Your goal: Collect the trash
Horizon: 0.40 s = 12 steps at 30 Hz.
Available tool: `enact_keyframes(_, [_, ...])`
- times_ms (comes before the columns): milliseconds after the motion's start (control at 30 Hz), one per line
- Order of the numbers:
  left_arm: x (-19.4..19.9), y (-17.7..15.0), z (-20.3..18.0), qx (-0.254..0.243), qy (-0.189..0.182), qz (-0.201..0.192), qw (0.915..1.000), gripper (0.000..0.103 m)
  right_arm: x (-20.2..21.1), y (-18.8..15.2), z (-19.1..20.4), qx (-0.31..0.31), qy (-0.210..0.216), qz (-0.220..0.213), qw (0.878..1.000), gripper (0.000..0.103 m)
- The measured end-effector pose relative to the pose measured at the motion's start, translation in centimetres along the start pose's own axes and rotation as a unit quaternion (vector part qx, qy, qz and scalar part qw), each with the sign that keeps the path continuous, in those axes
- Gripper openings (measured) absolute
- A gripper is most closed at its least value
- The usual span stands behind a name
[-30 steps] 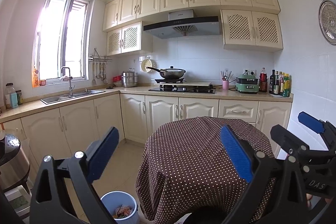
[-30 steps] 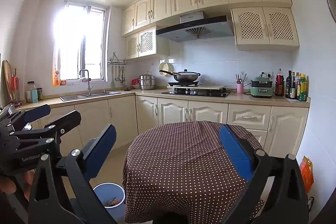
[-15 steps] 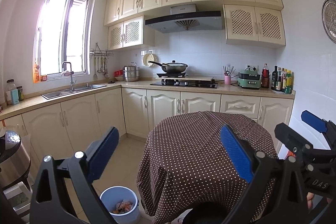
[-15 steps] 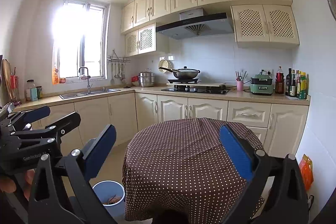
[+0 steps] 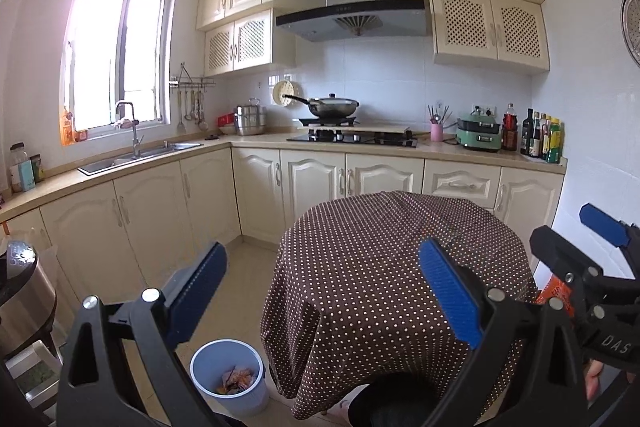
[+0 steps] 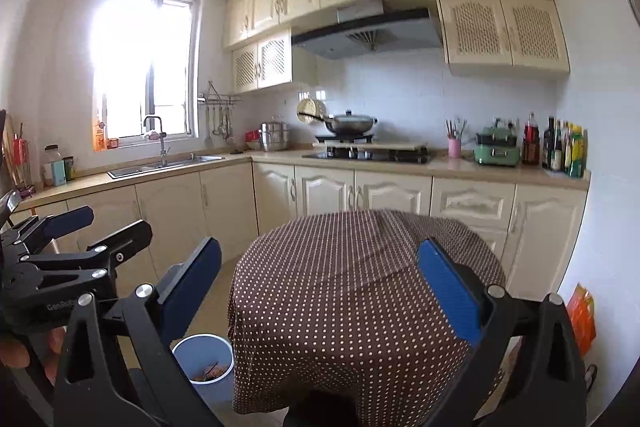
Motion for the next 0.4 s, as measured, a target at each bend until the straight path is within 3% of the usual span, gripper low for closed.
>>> enact_keyframes(167, [-3.2,-0.5,0.6,-0.001,0.011,0.016,0.9998,0.095,-3.4,-1.2,-1.0,-0.011,-0.002,0.029,1.000,0.096])
enact_keyframes(400, [-9.3,-3.1,1.3,-0.019,0.032,0.083,0.9959,0.095,-9.5,-2.8,-2.9,-0.018,0.006,0.082,0.996,0.096])
Point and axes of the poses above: each gripper's, at about its wrist camera, not at the fingertips, and x roughly against the way its jaws point, z to its left, y to its top, the point moved 6 cm from there along -x, roughly the way its jaws point, and after that the axes turned 4 degrees about -z, right-handed, at the moved point
